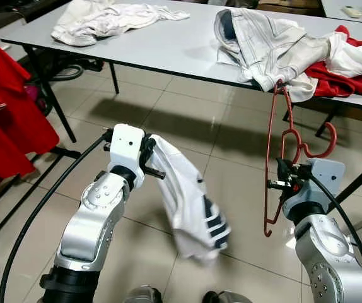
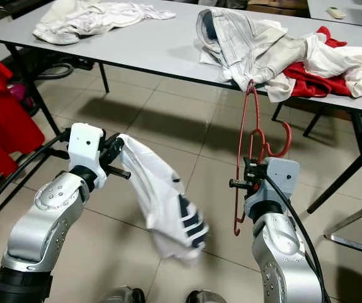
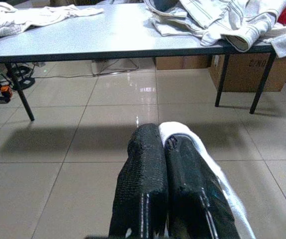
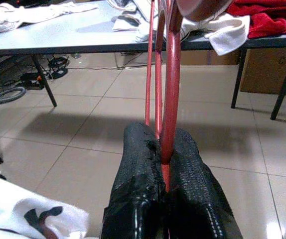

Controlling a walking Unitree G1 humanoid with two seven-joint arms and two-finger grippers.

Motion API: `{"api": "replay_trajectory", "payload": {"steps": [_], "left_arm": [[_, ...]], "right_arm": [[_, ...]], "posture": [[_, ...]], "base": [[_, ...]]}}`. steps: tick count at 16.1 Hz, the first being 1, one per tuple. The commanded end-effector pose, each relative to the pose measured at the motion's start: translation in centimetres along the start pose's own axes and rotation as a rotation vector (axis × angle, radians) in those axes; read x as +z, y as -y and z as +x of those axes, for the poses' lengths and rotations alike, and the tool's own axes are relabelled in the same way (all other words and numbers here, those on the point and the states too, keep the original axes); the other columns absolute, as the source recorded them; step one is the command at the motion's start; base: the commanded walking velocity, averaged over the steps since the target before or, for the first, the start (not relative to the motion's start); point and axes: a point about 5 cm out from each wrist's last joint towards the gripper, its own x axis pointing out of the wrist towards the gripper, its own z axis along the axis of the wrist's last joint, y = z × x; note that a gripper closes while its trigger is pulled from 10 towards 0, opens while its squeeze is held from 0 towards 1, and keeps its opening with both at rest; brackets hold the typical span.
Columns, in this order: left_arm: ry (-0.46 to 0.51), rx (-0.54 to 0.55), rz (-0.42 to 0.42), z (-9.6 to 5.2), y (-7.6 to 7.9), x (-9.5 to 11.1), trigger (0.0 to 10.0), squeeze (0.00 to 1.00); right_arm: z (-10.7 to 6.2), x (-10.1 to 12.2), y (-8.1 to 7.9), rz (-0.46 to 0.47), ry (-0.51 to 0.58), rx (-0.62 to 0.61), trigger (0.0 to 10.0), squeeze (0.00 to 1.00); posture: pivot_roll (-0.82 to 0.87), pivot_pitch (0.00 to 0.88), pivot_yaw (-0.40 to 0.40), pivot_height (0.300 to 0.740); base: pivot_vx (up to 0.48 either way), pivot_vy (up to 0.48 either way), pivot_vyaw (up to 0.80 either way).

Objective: Hang hanger

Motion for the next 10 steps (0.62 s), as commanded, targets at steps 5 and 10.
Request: {"api": "replay_trajectory", "payload": {"steps": [5,10], "left_arm": [[0.025,0.007,0.015,-0.02,-0.22,0.42,10.0,0.00],[0.027,-0.009,-0.033,-0.21,-0.08,0.38,4.0,0.00]], "right_arm": [[0.01,0.16,-0.07,0.006,-0.003,0.008,10.0,0.00],[-0.03,0.28,-0.22,0.030,0.012,0.024,0.0,0.00]], "posture": [[0.01,0.095,0.041,0.740],[0.01,0.097,0.039,0.740]], "base": [[0.000,0.000,0.00],[0.000,0.000,0.00]]}}
